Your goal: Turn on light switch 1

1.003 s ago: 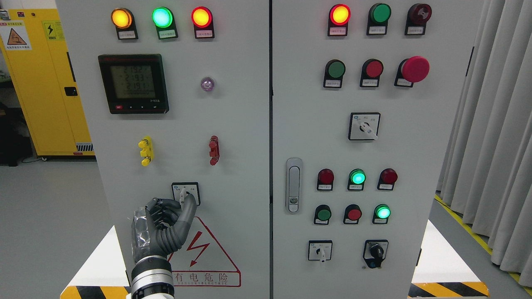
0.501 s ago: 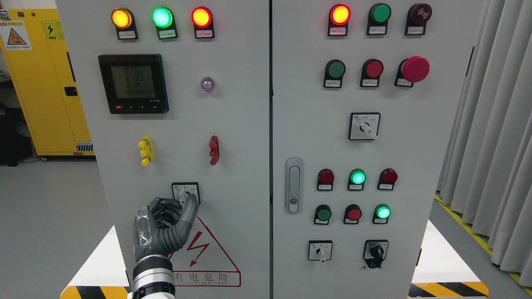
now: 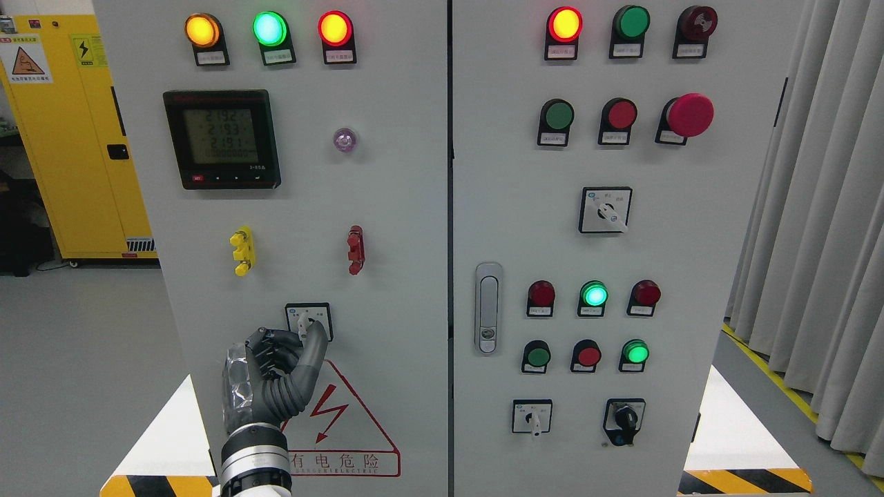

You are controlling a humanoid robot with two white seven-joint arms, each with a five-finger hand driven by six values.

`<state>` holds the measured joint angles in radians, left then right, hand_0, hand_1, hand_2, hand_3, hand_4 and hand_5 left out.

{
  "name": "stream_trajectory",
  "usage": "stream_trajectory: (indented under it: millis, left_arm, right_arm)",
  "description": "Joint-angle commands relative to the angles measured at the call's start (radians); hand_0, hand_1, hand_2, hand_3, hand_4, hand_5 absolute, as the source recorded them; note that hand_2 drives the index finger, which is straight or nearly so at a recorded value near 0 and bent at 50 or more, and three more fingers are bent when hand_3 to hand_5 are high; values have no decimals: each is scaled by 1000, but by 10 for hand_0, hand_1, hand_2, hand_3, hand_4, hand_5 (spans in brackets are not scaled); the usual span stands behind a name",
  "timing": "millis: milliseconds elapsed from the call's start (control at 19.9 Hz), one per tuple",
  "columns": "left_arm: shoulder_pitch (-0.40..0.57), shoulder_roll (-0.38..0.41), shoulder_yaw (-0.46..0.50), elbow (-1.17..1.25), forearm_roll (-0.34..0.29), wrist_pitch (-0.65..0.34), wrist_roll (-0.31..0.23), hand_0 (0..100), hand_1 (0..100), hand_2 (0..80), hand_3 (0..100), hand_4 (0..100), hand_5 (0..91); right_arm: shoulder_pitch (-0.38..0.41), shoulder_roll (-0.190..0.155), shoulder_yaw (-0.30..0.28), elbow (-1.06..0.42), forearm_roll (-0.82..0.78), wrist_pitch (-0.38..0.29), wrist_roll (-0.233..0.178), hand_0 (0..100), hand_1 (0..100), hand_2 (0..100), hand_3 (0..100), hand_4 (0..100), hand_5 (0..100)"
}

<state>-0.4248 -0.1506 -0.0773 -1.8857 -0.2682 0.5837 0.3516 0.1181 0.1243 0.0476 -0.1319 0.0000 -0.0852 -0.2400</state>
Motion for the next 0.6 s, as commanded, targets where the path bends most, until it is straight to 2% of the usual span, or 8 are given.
stream_trajectory:
  millis: [0,150,552]
  left_arm:
    - [0,-1,1,2,1,-2,0,481,575,645,912,892,845]
    - [0,-1,1,2,3,-2,0,530,564,646,912,892,846]
    - [-2,-1,-1,7,4,-2,0,564,539,648,913,893,845]
  right_arm:
    - [0,0,0,0,-29,1,1,0,500,40,0,0,0]
    - [0,0,0,0,-29,1,1,0,500,40,0,0,0]
    - [0,0,0,0,-29,1,1,0,500,40,0,0,0]
